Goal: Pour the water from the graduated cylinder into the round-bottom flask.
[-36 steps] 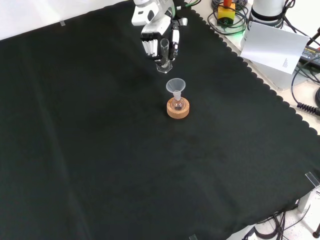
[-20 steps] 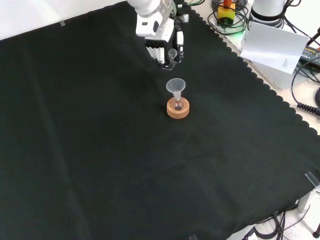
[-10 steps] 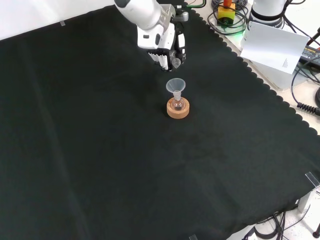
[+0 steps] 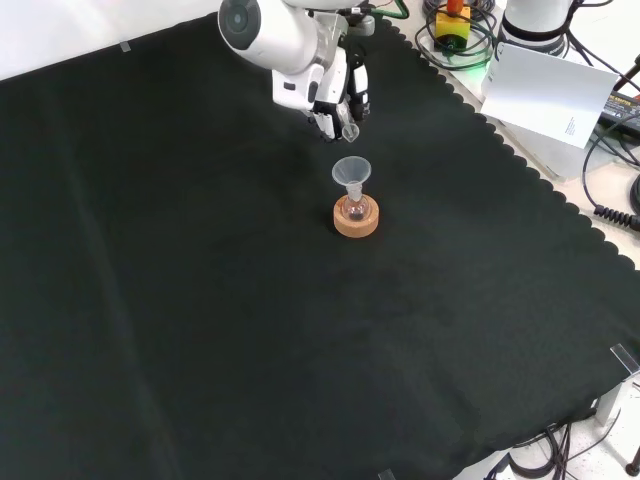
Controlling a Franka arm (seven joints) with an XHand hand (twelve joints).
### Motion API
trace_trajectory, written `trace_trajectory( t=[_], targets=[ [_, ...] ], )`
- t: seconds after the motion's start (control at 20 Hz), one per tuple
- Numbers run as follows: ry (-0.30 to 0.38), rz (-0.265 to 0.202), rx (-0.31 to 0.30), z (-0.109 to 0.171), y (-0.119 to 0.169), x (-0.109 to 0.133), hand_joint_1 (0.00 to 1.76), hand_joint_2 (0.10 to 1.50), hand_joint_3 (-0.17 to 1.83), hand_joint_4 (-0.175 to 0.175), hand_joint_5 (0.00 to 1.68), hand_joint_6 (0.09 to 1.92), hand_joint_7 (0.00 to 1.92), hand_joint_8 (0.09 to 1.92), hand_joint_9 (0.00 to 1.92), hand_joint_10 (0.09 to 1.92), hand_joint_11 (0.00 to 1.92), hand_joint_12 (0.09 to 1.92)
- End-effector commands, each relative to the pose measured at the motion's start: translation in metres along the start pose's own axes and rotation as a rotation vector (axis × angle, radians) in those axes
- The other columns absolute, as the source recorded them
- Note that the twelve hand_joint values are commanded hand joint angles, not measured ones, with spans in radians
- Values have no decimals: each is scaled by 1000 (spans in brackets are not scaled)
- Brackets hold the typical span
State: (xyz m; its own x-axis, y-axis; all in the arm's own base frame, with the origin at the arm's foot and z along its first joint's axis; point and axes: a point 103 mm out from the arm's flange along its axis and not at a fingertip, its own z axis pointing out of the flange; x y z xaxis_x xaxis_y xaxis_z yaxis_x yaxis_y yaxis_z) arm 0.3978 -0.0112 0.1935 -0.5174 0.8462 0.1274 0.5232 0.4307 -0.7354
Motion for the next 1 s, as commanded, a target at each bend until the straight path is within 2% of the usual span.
trace_trajectory(
  t=[0.05,0.5,1.0],
  targets=[
    [-2,55,102,-4,-1,-1,1270,1083,-2,-175,1034,906,1066,897,1453,87,1299,736],
    [-31,105,231,-17,10,4,1270,1081,-2,-175,1038,899,1072,889,1464,87,1302,730],
    [-38,136,320,-26,11,10,1272,1078,-2,-175,1045,888,1080,878,1475,87,1307,726]
  ],
)
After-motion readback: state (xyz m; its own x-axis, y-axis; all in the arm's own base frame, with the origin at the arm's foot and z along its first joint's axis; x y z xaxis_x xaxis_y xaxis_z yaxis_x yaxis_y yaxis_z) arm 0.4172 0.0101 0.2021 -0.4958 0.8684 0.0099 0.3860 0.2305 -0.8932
